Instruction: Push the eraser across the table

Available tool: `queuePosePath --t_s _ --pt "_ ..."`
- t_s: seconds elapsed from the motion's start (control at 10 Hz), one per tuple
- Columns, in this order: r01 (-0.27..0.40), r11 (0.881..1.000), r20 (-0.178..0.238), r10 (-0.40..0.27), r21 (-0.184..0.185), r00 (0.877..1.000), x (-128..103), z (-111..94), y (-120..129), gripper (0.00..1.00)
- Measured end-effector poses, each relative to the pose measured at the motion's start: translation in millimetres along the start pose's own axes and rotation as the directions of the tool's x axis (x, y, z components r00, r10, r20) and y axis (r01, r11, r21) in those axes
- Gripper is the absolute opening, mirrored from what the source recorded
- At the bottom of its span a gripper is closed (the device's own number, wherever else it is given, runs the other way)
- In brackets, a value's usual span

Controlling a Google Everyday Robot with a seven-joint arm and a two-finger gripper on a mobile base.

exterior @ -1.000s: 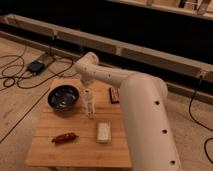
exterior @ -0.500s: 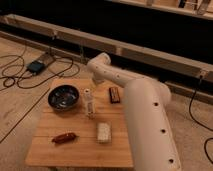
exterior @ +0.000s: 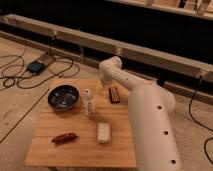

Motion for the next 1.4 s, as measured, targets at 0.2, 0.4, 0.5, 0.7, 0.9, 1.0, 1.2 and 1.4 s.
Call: queuePosePath --t_s 0.2,0.4,0.5,0.7,0.9,1.0,1.2,1.4 --pt "-0.046 0.998 -0.011 0.046 0.037 0.999 -3.6 1.5 8.8 0.8" --pt "-0.049 0.997 -0.015 0.05 0.063 0.999 -2.2 -1.5 6.2 0.8" --pt "-0.036 0.996 -0.015 0.038 0.078 0.999 1.3 -3.5 -2.0 0.8" --pt "-0.008 0.994 -0.002 0.008 0.108 1.0 2.7 -6.6 -20.1 0.8" --pt "0.005 0.991 0.022 -0.008 0.131 1.0 -2.6 -5.3 -33.8 0.8" --pt "0.003 0.99 0.036 -0.008 0.139 0.999 -7.9 -3.1 -37.2 0.8" --pt "-0.013 0.989 0.057 0.004 0.148 0.998 -16.9 -0.5 -41.2 0.8" --pt "-0.022 0.989 0.082 0.009 0.148 0.997 -26.7 -2.0 -46.8 0.8"
